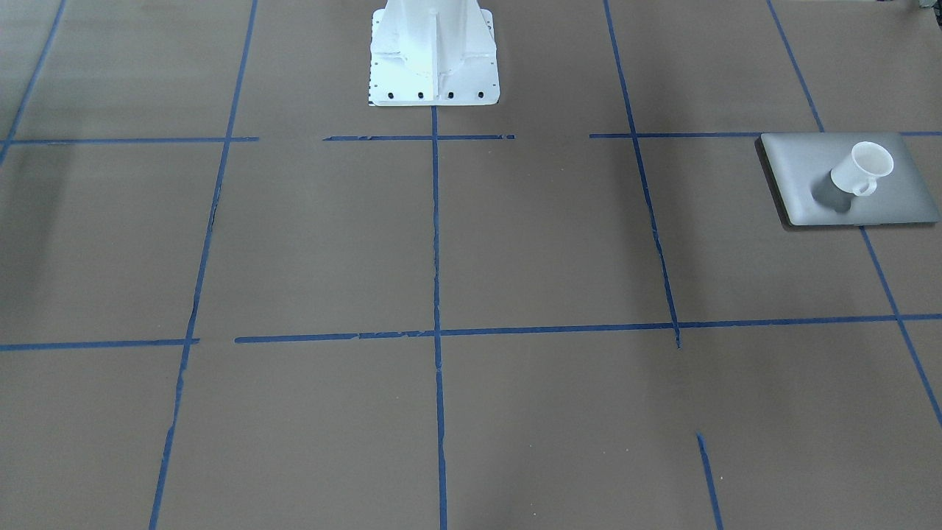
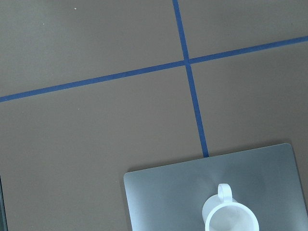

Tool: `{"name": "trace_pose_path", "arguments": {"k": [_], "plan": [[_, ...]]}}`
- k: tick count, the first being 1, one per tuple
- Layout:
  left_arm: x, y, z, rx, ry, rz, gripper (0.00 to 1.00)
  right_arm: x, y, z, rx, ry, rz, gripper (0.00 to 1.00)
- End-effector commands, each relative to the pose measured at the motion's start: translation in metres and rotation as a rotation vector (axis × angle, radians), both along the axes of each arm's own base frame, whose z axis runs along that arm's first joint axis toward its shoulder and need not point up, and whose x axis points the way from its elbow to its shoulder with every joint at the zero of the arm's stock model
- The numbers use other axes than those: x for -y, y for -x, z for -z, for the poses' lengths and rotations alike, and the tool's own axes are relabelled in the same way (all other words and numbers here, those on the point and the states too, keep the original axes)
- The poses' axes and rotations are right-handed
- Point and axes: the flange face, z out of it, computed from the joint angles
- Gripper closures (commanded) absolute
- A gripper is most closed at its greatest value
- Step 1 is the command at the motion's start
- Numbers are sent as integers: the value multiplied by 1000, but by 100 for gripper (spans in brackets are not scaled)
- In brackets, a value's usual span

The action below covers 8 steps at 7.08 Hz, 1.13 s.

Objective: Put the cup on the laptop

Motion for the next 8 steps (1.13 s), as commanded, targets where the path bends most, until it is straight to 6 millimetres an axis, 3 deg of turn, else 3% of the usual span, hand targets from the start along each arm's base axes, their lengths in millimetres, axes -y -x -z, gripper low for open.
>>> {"name": "trace_pose_path", "arguments": {"k": [1,8], "plan": [[0,0,-2,0,4,0,0,0,0,0,0,1,0,0],[-3,-1,-9,-1,20,-2,0,0,0,0,0,1,0,0]]}}
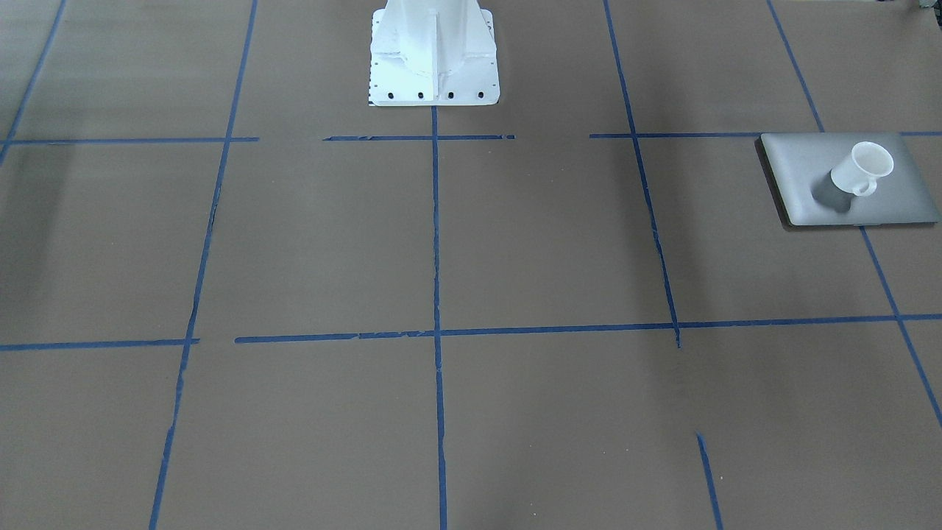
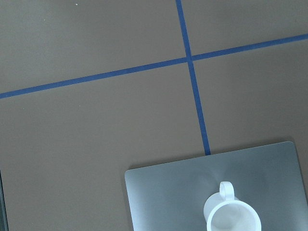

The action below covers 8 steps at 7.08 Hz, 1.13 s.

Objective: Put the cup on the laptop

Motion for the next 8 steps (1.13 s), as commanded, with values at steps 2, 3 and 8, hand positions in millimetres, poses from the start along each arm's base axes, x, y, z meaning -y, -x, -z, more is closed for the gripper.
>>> {"name": "trace_pose_path", "arguments": {"k": [2,3,8], "plan": [[-2,0,-4,-1,10,0,0,0,0,0,0,1,0,0],[-2,-2,-4,-1,10,-3,0,0,0,0,0,1,0,0],[1,-15,-13,-5,29,-36,0,0,0,0,0,1,0,0]]}}
